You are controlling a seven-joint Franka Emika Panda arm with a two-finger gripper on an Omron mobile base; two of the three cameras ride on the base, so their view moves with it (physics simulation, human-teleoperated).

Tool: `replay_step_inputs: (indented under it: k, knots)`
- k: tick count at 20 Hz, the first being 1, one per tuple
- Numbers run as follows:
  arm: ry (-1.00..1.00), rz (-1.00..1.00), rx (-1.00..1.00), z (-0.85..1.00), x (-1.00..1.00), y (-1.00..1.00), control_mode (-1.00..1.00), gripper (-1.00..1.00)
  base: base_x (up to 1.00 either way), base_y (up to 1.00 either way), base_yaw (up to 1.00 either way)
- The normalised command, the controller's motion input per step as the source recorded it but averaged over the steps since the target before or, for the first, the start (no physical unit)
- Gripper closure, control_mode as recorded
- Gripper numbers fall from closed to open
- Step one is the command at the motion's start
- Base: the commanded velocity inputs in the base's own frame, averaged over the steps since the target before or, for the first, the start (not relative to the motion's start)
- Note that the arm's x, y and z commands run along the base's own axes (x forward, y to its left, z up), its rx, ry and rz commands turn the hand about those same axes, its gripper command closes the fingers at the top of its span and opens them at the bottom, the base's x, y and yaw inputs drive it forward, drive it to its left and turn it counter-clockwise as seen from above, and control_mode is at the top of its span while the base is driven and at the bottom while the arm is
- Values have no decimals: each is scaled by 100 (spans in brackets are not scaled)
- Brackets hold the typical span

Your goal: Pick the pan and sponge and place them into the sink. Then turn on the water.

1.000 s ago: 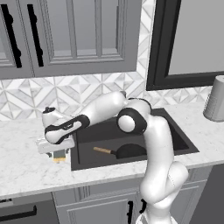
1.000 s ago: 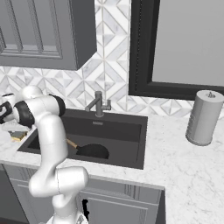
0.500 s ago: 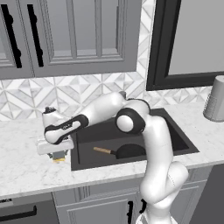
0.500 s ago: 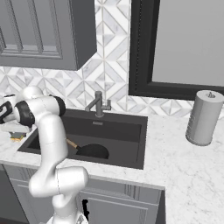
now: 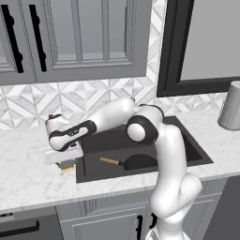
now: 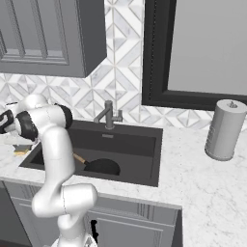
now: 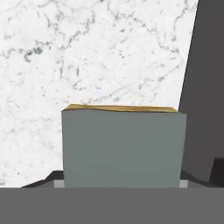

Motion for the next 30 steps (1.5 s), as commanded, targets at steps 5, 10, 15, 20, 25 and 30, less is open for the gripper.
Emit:
replay_step_inputs:
  k: [5, 10, 15, 20, 25, 30]
  knots:
    - [0, -2, -8, 17, 0, -86, -100, 100, 0, 0, 0]
    - [0, -8, -2, 1, 0, -100, -100, 100, 0, 0, 0]
    - [6, -13, -3, 0, 15, -97, -100, 100, 0, 0, 0]
    - [5, -11, -1, 0, 29, -85, -100, 100, 0, 0, 0]
    - [0, -9, 0, -28, 33, -35, -100, 100, 0, 0, 0]
    - [0, -6, 3, -55, 30, -2, -100, 100, 0, 0, 0]
